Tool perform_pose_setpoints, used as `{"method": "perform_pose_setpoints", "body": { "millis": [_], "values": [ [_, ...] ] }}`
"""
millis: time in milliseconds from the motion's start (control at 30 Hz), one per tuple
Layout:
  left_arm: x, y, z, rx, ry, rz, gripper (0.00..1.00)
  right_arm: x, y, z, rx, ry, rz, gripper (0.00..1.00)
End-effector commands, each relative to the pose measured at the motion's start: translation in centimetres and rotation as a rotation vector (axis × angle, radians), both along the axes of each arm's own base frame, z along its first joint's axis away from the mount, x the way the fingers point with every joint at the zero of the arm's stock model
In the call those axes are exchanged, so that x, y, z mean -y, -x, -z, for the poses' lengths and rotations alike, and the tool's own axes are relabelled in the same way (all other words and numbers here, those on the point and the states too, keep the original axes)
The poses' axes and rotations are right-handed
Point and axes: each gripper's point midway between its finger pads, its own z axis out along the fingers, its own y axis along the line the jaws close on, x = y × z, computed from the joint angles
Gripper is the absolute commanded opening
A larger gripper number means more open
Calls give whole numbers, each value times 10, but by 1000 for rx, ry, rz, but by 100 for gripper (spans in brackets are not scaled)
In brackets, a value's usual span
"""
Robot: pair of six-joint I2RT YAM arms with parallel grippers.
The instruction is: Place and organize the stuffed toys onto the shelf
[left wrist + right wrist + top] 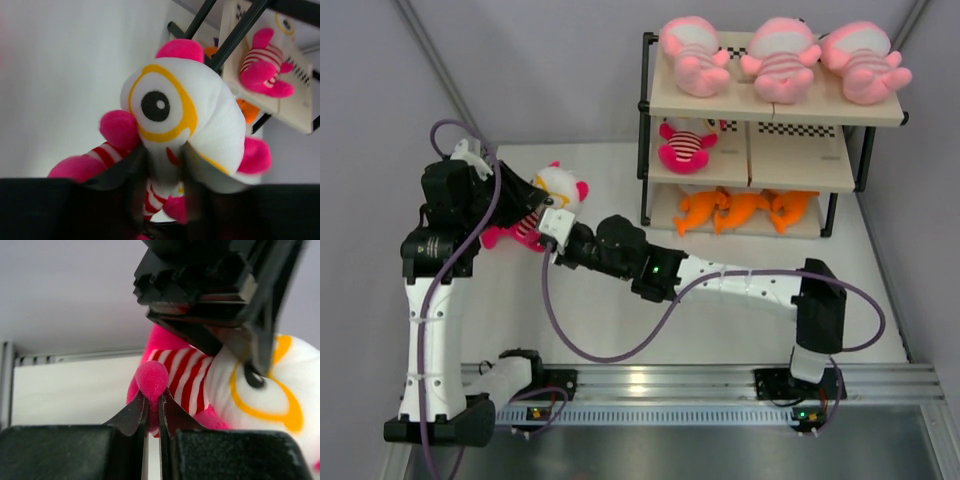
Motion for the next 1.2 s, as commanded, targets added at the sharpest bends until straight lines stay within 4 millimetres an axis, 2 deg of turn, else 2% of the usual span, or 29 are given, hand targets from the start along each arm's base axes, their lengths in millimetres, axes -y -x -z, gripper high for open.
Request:
{"method": "perform_pose_setpoints", "body": {
  "millis": [0, 33, 67, 100, 133, 167, 200, 267, 300, 367, 400, 433, 467, 500, 567, 600, 667, 700, 800, 867, 933, 967, 1067, 1100, 1167],
  "values": [
    [4, 8, -1, 64, -92, 102, 52, 37, 2, -33, -94, 0, -130, 0],
    [3, 11, -1, 82, -124, 117, 71, 46, 6, -15, -124, 91, -146, 0],
    [-1, 13, 2, 99, -188, 141, 81, 54, 8, -18, -100, 116, -148, 0],
    [-3, 14, 4, 107, -218, 148, 86, 72, 13, -20, -104, 148, -148, 0],
    [-9, 15, 3, 121, -258, 132, 89, 82, 22, -9, -133, 207, -184, 0],
    [-13, 16, 3, 137, -314, 149, 95, 92, 27, -9, -146, 227, -200, 0],
    [-16, 16, 1, 151, -344, 147, 97, 108, 29, -16, -149, 224, -205, 0],
    [-24, 19, -6, 187, -423, 144, 99, 130, 34, -10, -173, 268, -221, 0],
    [-28, 20, -8, 194, -444, 134, 99, 147, 30, -15, -168, 266, -201, 0],
    [-35, 23, -14, 218, -502, 118, 99, 168, 23, -7, -175, 302, -179, 0],
    [-37, 24, -15, 223, -513, 113, 99, 188, 10, -9, -179, 297, -134, 0],
    [-39, 25, -16, 231, -535, 112, 99, 196, 11, -10, -184, 297, -154, 0],
    [-39, 26, -13, 226, -541, 117, 99, 208, 9, -4, -181, 335, -160, 0],
    [-41, 27, -12, 226, -549, 114, 99, 225, 2, -10, -160, 337, -136, 0],
    [-41, 27, -4, 210, -563, 124, 99, 244, 0, -9, -104, 392, -131, 0],
    [-42, 27, -1, 204, -567, 124, 99, 264, -8, -10, -117, 423, -83, 0],
    [-43, 26, 6, 186, -566, 124, 99, 285, -16, -13, -121, 464, -46, 0],
    [-42, 24, 9, 176, -563, 129, 99, 304, -23, -17, -131, 482, -2, 0],
    [-39, 22, 18, 156, -541, 146, 99, 324, -33, -32, -20, 491, 18, 0],
    [-36, 20, 24, 143, -523, 151, 99, 326, -36, -44, 74, 477, -22, 0],
    [-35, 18, 26, 135, -513, 155, 98, 334, -45, -59, 118, 465, -10, 0],
    [-35, 18, 25, 137, -513, 155, 99, 340, -58, -64, 140, 476, 17, 0],
    [-36, 17, 22, 146, -526, 152, 99, 349, -77, -62, 167, 525, 38, 0],
    [-37, 18, 21, 149, -532, 151, 99, 352, -89, -64, 167, 536, 53, 0],
    [-40, 17, 22, 145, -545, 141, 99, 352, -98, -68, 198, 541, 42, 0]
  ]
}}
